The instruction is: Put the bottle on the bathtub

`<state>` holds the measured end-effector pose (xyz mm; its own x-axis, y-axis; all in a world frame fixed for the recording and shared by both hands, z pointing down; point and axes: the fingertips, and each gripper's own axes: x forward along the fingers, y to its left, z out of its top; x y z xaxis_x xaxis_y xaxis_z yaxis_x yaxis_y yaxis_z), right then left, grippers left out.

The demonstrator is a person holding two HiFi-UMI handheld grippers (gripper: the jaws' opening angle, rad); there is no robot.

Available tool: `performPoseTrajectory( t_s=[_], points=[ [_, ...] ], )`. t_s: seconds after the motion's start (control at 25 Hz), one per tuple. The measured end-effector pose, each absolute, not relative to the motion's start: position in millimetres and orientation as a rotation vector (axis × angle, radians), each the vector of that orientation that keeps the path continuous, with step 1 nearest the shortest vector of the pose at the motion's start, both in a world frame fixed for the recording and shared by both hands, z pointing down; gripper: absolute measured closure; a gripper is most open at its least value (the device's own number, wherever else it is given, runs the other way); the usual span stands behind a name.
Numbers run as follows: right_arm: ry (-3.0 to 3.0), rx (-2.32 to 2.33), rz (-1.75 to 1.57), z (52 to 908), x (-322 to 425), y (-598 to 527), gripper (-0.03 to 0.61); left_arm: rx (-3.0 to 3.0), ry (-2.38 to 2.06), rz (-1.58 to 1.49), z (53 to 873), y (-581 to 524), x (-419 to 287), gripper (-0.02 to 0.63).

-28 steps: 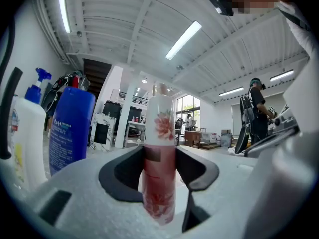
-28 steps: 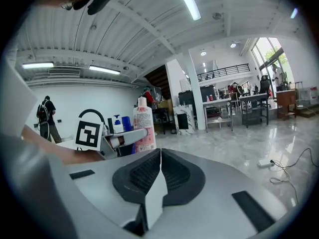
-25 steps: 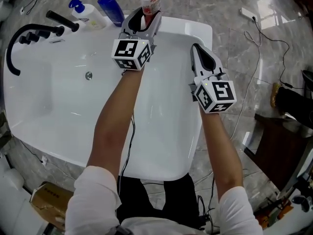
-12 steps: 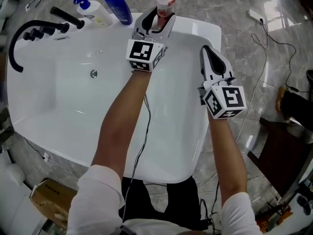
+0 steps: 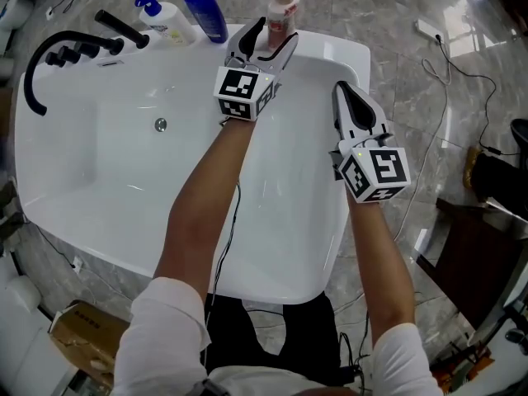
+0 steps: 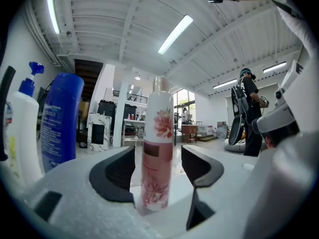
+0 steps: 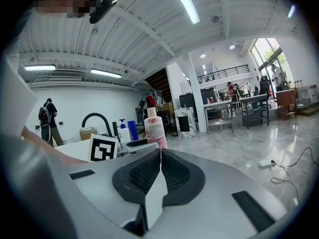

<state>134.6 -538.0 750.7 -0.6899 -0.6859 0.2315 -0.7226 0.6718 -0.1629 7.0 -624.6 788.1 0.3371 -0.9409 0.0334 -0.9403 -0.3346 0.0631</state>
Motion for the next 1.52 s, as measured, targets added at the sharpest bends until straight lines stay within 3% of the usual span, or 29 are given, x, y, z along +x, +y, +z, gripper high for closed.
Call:
performPoseTrajectory(
  t_s=[0.24, 0.48, 0.84, 1.16, 1.52],
  points=[
    [-2.711, 1.16, 0.357, 739.9, 134.8, -515.4, 0.563, 2.439, -1.767, -0.108, 767.9, -568.8, -6.2, 0.328],
    [-2.719, 1.172, 0.271, 680.2, 123.6, -464.5, 0.563, 2.433, -1.682, -0.253, 680.7, -483.1, -8.1, 0.446],
    [-2.751, 1.297, 0.256, 516.0, 131.2, -356.4, 0.563, 2.502, -1.617, -0.342, 491.6, -348.0, -54.1, 0.584],
    [-2.808, 1.363, 0.134, 385.0, 96.5, -246.2, 0.563, 2.661, -1.441, -0.307, 363.0, -234.7, -115.0, 0.597],
    [-2.884, 1.392, -0.049, 305.9, 55.0, -153.6, 0.563, 2.735, -1.324, -0.284, 316.9, -137.0, -162.7, 0.597]
  ],
)
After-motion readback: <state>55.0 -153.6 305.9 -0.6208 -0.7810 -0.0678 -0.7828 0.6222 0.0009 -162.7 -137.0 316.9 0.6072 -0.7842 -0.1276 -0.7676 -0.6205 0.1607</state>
